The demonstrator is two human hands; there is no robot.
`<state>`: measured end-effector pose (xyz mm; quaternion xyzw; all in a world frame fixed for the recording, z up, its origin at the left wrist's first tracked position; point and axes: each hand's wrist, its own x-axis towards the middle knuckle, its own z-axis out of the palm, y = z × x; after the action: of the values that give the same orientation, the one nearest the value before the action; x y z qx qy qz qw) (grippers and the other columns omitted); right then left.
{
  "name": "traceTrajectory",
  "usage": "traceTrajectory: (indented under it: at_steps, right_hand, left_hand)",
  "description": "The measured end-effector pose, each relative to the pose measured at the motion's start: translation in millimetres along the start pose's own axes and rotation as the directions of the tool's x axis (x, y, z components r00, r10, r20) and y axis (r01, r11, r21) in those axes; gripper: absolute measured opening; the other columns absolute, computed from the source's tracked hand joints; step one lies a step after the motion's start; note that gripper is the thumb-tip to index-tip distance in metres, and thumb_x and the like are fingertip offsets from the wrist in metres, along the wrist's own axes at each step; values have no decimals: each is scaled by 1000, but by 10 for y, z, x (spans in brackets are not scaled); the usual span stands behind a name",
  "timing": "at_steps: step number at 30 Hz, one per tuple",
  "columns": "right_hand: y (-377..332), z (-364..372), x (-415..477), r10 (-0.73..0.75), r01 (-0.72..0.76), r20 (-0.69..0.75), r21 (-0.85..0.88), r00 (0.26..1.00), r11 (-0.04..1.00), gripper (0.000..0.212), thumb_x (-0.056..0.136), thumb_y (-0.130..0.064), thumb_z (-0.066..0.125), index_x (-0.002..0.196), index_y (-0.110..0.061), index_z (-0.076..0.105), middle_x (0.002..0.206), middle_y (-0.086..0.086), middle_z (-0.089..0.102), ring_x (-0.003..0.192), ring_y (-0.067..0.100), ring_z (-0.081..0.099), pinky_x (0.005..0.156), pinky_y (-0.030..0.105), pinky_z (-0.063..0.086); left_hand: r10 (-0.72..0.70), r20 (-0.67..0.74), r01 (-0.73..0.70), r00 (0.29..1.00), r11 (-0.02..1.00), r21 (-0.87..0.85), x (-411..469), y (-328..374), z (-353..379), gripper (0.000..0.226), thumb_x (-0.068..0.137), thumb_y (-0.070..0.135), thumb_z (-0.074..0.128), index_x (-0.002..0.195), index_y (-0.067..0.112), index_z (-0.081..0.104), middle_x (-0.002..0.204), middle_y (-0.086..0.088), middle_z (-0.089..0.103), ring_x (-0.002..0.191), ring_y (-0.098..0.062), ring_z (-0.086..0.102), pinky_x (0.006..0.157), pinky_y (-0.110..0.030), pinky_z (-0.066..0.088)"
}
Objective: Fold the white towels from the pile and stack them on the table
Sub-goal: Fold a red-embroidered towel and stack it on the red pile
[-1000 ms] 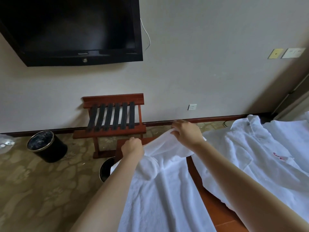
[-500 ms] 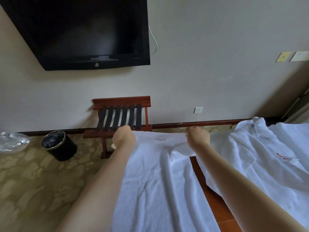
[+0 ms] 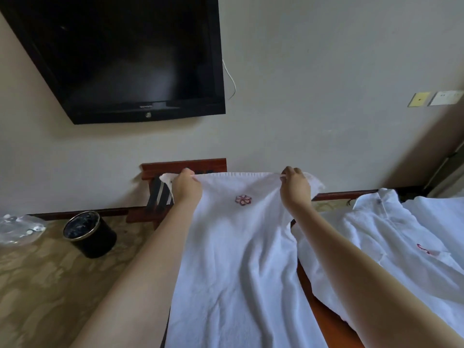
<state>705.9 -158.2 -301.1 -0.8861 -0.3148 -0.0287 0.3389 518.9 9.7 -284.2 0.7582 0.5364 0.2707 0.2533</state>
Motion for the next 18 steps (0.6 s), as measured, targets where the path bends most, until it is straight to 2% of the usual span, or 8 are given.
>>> traceTrajectory:
  at_steps: [2, 5, 10, 13, 15, 18]
  right_hand:
    - [-35, -29, 126, -69, 69, -21, -27, 997, 997, 19, 93, 3, 41, 103, 0, 56, 110, 17, 54, 88, 32, 55, 66, 29, 33]
    - [-37, -11, 233, -127, 123, -67, -56, 990, 991, 19, 92, 6, 40, 102, 0, 56, 109, 16, 54, 82, 29, 52, 64, 30, 35]
    - [82, 186, 385, -110, 101, -75, -112, 991, 988, 16, 93, 2, 41, 97, -1, 56, 106, 15, 56, 87, 32, 53, 61, 32, 38]
    - [184, 314, 427, -74, 68, -53, -116, 996, 991, 16, 97, -6, 42, 97, -2, 58, 104, 14, 58, 93, 34, 52, 64, 35, 42]
    - [248, 403, 411, -83, 79, -35, -117, 996, 990, 15, 95, -4, 43, 96, -2, 58, 104, 13, 58, 93, 35, 53, 61, 35, 42]
    - [357, 528, 293, -59, 59, 0, -81, 998, 995, 14, 92, -2, 45, 96, -1, 59, 104, 14, 57, 90, 34, 54, 55, 31, 33]
  left_hand:
    - [10, 8, -9, 1000, 999, -39, 119, 56, 4, 31, 94, 2, 37, 120, 7, 55, 100, -14, 58, 78, -20, 44, 55, -23, 29]
    - [35, 42, -34, 999, 999, -12, 241, 100, 56, 37, 94, 4, 38, 128, 12, 50, 106, -16, 57, 82, -24, 45, 66, -27, 35]
    - [51, 109, -61, 993, 994, 87, 452, 104, 254, 37, 94, 5, 40, 130, 10, 46, 109, -21, 60, 94, -36, 55, 68, -33, 40]
    - [29, 113, -42, 993, 992, 118, 436, 29, 417, 36, 94, 6, 42, 130, 10, 46, 108, -19, 60, 92, -35, 56, 68, -35, 41]
    - [17, 120, -30, 993, 994, 106, 412, -42, 505, 36, 95, 6, 43, 131, 9, 47, 108, -21, 60, 96, -37, 56, 72, -37, 47]
    - [-17, 107, 8, 994, 996, 86, 303, -189, 605, 33, 96, 8, 46, 129, 11, 50, 107, -19, 61, 86, -27, 53, 67, -31, 42]
